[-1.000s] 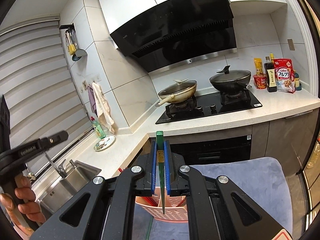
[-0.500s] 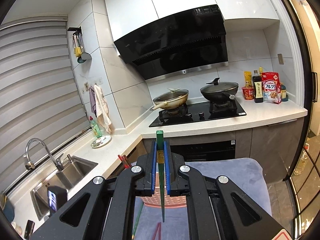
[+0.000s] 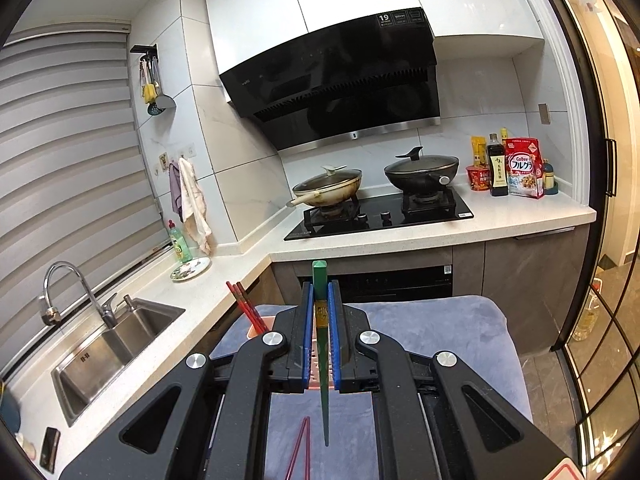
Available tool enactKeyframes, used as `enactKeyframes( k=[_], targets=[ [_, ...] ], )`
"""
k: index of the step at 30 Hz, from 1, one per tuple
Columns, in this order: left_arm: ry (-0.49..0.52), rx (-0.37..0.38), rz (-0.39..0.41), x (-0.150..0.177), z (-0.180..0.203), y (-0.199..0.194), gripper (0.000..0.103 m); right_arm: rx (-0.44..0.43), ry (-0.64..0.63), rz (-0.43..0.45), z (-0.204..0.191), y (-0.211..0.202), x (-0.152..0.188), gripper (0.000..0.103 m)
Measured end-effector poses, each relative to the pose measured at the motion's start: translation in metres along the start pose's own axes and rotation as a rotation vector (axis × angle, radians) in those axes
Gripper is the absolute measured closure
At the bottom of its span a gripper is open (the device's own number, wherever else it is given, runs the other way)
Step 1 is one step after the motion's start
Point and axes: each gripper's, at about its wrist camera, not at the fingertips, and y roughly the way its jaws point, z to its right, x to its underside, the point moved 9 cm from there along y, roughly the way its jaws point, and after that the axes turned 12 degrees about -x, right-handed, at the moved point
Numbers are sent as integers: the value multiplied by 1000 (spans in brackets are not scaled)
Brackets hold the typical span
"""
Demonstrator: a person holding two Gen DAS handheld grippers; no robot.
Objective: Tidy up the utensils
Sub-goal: 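Hold both green chopsticks upright and lower them into the pink holder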
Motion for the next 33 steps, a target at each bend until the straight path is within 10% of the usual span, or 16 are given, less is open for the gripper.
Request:
enactKeyframes(
  k=[13,16,33],
  targets=[
    [-17,-1,-30,-3,2,20,76,-8,5,-26,0,8,10,96],
    [-15,6,-34,-3,1,21,96,-10,7,-31,-1,9,13,96],
    [-63,75,114,-29,-33,-85,96,-27,14,-43,-4,7,19,96]
  ],
)
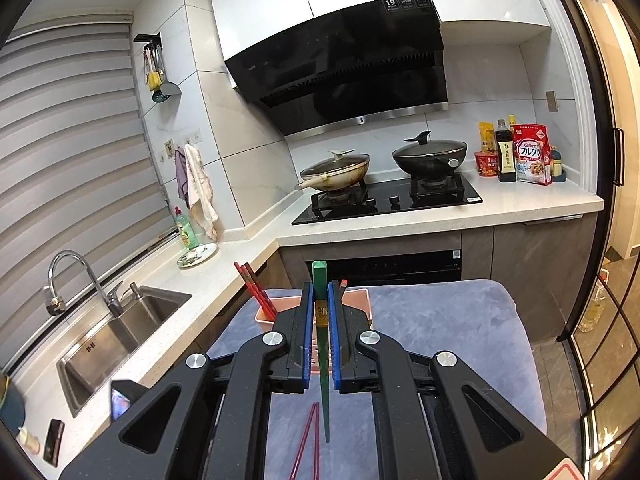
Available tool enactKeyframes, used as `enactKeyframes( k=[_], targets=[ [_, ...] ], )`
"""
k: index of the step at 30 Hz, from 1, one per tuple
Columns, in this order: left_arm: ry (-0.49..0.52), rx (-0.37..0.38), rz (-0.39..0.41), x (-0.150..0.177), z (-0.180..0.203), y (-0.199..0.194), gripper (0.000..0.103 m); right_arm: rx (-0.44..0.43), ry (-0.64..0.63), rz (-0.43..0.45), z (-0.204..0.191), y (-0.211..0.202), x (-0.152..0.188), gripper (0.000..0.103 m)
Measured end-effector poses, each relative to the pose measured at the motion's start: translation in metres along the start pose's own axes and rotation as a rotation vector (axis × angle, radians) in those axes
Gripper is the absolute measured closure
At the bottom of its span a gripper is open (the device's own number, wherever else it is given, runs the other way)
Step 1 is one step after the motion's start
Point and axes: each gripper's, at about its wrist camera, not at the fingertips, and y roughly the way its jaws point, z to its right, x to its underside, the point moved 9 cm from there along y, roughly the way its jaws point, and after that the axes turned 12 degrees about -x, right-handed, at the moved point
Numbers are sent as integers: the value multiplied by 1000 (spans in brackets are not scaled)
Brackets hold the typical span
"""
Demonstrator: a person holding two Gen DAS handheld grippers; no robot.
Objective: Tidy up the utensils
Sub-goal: 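Hold both green chopsticks upright and lower them into the pink holder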
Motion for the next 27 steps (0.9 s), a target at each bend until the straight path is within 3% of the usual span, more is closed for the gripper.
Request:
enactKeyframes(
  k=[11,27],
  targets=[
    [-31,-13,199,-91,-14,-70,96,-43,15,-11,-8,16,-5,96],
    [-47,22,454,-239,16,-144,96,-76,30,76,-6,83,-81,96]
  ],
)
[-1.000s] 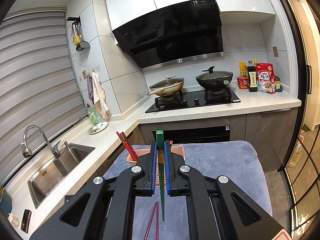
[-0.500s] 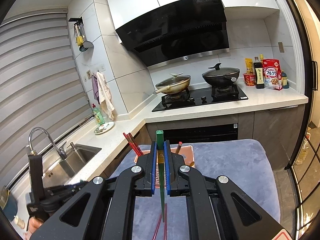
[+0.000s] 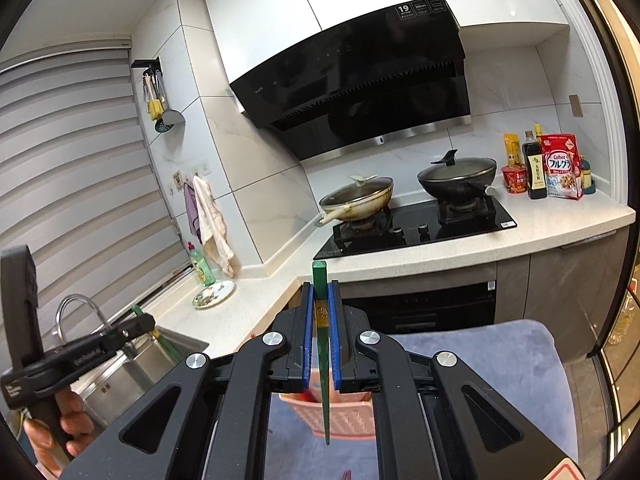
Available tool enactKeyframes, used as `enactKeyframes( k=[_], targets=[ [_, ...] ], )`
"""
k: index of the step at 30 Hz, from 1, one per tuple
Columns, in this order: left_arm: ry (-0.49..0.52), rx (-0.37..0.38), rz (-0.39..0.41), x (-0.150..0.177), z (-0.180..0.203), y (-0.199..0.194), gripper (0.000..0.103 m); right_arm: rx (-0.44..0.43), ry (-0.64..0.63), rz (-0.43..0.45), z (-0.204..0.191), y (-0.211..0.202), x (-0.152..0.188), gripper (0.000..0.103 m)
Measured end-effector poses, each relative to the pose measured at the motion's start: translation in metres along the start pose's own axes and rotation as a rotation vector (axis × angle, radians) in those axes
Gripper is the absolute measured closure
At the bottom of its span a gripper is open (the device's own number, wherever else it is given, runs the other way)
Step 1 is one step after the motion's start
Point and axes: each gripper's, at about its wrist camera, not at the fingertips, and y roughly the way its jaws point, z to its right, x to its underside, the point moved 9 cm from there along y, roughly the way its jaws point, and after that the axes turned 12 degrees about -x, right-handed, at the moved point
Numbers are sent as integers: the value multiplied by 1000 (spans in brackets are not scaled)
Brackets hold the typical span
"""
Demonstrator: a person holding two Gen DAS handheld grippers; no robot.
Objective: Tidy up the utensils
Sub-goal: 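Hold both green chopsticks upright and lower them into the pink holder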
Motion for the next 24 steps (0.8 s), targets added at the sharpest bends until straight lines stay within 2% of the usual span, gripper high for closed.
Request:
enactKeyframes(
  k=[4,9,17,24],
  targets=[
    [-11,14,42,-32,12,14,96,10,-13,14,3,25,-15,96],
    [-21,24,62,-45,22,38,96,19,-23,8,11,54,-17,96],
    [-10,32,3,-13,29,86,96,41,13,-58,39,92,12,96],
    [11,27,-55,21,33,109,95,74,14,-122,54,105,41,95]
  ],
)
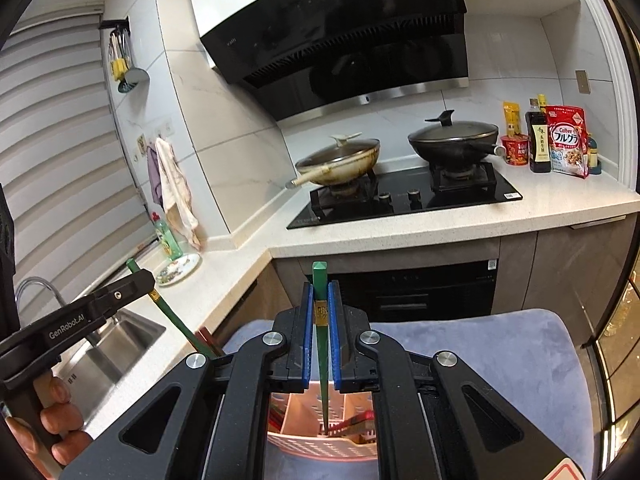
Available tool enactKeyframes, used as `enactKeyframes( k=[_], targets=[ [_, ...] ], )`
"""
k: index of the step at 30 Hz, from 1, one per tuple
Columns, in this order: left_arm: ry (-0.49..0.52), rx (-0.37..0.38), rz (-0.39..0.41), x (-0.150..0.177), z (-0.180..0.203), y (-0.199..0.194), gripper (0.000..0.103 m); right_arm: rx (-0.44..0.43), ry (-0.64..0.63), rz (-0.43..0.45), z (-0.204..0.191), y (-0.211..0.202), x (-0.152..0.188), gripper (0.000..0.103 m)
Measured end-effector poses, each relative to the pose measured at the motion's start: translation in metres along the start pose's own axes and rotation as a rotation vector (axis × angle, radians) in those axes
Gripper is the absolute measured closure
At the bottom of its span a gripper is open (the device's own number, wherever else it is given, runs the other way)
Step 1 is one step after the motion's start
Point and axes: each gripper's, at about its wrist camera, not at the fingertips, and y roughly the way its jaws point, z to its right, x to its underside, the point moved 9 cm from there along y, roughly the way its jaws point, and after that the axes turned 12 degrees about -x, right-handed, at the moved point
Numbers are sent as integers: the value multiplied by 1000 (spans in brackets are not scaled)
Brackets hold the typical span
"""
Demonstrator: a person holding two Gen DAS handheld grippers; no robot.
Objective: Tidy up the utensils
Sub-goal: 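Hold both green chopsticks upright and lower them into the pink holder, then open the left tool to release its chopstick while the right tool releases its chopstick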
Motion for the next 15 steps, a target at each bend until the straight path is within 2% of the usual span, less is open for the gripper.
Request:
enactKeyframes(
  k=[1,2,3,6,10,15],
  targets=[
    [1,-4,-1,1,-1,0,94,5,1,5,1,-2,1,93],
    [3,-16,-3,4,-2,0,87,7,1,6,1,-4,2,90],
    [4,-25,-6,6,-4,0,75,6,2,8,0,-7,1,90],
    [2,-63,-1,10,-10,-8,57,2,-4,21,-3,-20,-1,90],
    [17,-92,-3,19,-14,-22,55,6,-37,42,-12,-45,-4,85],
    [23,-127,-55,45,-21,-41,51,0,-73,39,-24,-78,7,82]
  ],
)
